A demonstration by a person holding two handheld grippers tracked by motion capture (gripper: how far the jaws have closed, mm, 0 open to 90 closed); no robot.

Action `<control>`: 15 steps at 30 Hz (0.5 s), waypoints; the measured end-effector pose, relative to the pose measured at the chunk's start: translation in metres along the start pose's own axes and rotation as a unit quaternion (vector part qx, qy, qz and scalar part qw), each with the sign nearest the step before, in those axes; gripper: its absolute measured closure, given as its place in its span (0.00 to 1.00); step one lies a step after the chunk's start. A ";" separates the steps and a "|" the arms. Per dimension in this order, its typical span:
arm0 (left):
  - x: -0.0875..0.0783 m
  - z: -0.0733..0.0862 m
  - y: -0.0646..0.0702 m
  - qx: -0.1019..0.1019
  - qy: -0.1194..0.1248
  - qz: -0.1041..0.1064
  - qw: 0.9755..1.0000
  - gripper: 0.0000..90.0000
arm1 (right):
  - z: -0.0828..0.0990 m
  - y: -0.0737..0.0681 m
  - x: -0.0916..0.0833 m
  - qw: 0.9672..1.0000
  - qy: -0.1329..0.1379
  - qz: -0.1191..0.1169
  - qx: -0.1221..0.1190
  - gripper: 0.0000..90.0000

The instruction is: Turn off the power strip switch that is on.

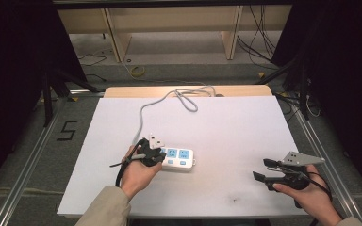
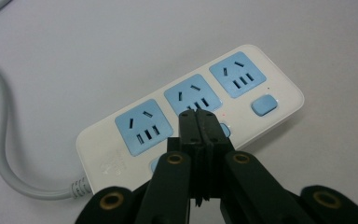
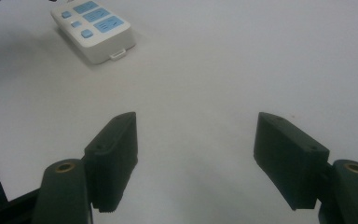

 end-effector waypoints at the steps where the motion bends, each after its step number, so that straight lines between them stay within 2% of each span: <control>1: 0.000 0.000 0.000 0.000 0.000 0.000 1.000 1.00 | 0.000 0.000 0.000 1.000 0.000 0.000 0.000 0.34; 15: 0.005 -0.004 0.002 0.003 -0.009 0.006 1.000 1.00 | -0.001 0.000 0.001 1.000 0.002 0.001 0.000 0.34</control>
Point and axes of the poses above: each handheld gripper's, and its own axes: x roughly forward along the jaws, z roughly out of its underside, y roughly to its right, the point moved 4 cm from there along x, roughly forward along the jaws, and after that the axes turned 7 degrees about x, right-handed, at the moved point
